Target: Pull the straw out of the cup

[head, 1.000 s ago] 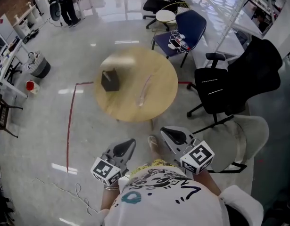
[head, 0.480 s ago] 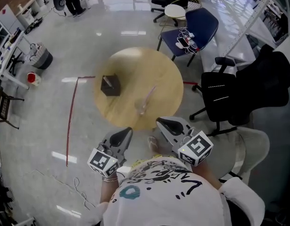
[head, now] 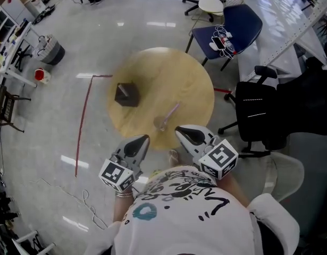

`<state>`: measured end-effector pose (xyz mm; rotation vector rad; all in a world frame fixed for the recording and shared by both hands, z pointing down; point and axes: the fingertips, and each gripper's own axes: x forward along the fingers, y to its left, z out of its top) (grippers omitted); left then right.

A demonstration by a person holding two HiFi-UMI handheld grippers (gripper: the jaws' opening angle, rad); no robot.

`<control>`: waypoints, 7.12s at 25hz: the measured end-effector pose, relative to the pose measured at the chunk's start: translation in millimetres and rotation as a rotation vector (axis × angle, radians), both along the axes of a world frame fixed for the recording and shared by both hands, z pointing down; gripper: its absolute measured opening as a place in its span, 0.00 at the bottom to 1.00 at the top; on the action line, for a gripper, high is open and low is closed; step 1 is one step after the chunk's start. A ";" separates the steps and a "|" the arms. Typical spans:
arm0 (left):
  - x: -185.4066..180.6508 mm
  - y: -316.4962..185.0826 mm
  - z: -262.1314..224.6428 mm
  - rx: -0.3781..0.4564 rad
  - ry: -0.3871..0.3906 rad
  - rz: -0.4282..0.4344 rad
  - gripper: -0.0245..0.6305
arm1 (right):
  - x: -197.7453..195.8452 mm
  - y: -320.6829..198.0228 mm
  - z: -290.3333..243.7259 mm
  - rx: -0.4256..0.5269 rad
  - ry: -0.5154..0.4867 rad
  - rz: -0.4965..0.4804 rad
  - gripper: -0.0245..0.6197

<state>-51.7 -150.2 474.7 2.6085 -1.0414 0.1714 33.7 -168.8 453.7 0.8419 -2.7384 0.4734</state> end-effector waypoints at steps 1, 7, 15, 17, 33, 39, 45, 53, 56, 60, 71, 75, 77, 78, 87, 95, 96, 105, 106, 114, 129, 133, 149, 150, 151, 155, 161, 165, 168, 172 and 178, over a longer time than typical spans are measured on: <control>1.5 -5.3 1.6 -0.006 0.000 -0.004 0.06 | -0.4 -5.2 1.4 -0.009 -0.007 -0.011 0.08; 8.4 -36.0 7.8 -0.014 0.000 -0.039 0.06 | -1.3 -32.5 15.7 -0.049 -0.006 -0.066 0.08; 5.2 -49.5 19.1 -0.042 -0.002 -0.082 0.06 | -4.4 -43.2 56.4 -0.154 0.054 -0.119 0.08; 4.1 -49.7 23.5 -0.055 -0.004 -0.083 0.06 | -5.3 -43.3 66.5 -0.180 0.064 -0.121 0.08; -12.8 -76.9 27.8 -0.090 -0.026 -0.020 0.06 | -22.9 -70.6 123.2 -0.300 0.153 -0.037 0.22; -19.7 -89.1 12.4 -0.066 -0.023 0.029 0.06 | -29.1 -71.6 133.4 -0.340 0.162 0.015 0.22; -27.4 -85.7 14.6 -0.064 -0.022 0.049 0.06 | -28.4 -73.9 134.7 -0.298 0.178 0.068 0.12; -36.9 -86.2 14.8 -0.036 -0.017 0.049 0.06 | -24.8 -74.4 110.6 -0.222 0.163 0.099 0.11; -36.1 -80.2 18.5 -0.044 -0.012 0.052 0.06 | -18.0 -73.3 99.5 -0.196 0.171 0.104 0.11; -38.3 -77.0 18.6 -0.039 -0.015 0.047 0.06 | -15.9 -75.9 85.4 -0.154 0.194 0.097 0.11; -37.2 -67.8 6.5 -0.010 -0.001 0.044 0.06 | -25.6 -65.5 41.5 -0.079 0.197 0.010 0.11; -39.8 -64.9 6.6 -0.010 -0.004 0.041 0.06 | -28.2 -62.6 32.0 -0.060 0.202 -0.015 0.11; -40.0 -63.3 7.0 -0.014 -0.005 0.040 0.06 | -27.4 -61.5 26.3 -0.052 0.203 -0.025 0.11; -40.5 -61.9 8.8 -0.019 -0.005 0.040 0.06 | -27.0 -61.1 23.1 -0.049 0.199 -0.029 0.11; -36.6 -59.6 4.4 -0.001 -0.003 0.032 0.06 | -21.7 -58.3 -3.1 -0.034 0.142 -0.056 0.11; -35.1 -60.0 7.5 -0.016 0.000 0.043 0.06 | -16.5 -67.7 -40.5 0.037 0.084 -0.033 0.11; -35.2 -59.6 8.6 -0.021 0.000 0.045 0.06 | -15.0 -69.4 -44.0 0.047 0.077 -0.028 0.11; -33.5 -61.8 10.8 -0.025 -0.006 0.048 0.06 | 11.7 -90.9 -44.0 0.074 0.074 0.080 0.11; -33.4 -62.7 9.9 -0.019 -0.006 0.047 0.06 | 14.3 -92.9 -42.1 0.071 0.078 0.095 0.11; -34.8 -64.6 12.1 -0.018 -0.004 0.036 0.06 | 26.5 -97.8 -9.0 0.031 0.080 0.160 0.11; -38.3 -62.2 20.4 -0.044 0.001 0.027 0.06 | 27.3 -88.3 35.3 0.005 0.188 0.164 0.11; -39.3 -61.4 24.4 -0.050 0.000 0.026 0.06 | 26.5 -83.9 44.3 -0.011 0.200 0.161 0.11; -41.1 -59.5 35.0 -0.069 0.008 0.015 0.06 | 33.7 -73.9 75.8 -0.045 0.252 0.180 0.11; -41.3 -59.4 36.7 -0.071 0.008 0.013 0.06 | 34.7 -73.8 76.9 -0.044 0.259 0.180 0.11; -41.0 -59.2 38.6 -0.073 0.007 0.013 0.06 | 35.8 -73.6 77.8 -0.043 0.265 0.180 0.11; -39.8 -58.6 46.0 -0.090 0.002 0.009 0.06 | 38.2 -72.6 80.1 -0.041 0.284 0.173 0.11; -38.3 -58.9 46.4 -0.099 0.001 0.009 0.06 | 40.1 -70.4 86.7 -0.038 0.339 0.156 0.11; -38.2 -59.5 46.8 -0.098 0.000 0.010 0.06 | 39.7 -68.4 90.3 -0.040 0.352 0.149 0.11; -35.9 -58.6 47.0 -0.099 0.000 0.012 0.06 | 41.3 -67.2 91.5 -0.043 0.351 0.149 0.11; -34.0 -58.6 47.5 -0.101 0.001 0.012 0.06 | 43.1 -67.9 91.8 -0.044 0.348 0.153 0.11; -36.4 -57.7 47.5 -0.101 0.002 0.009 0.06 | 41.6 -67.2 91.5 -0.043 0.346 0.157 0.11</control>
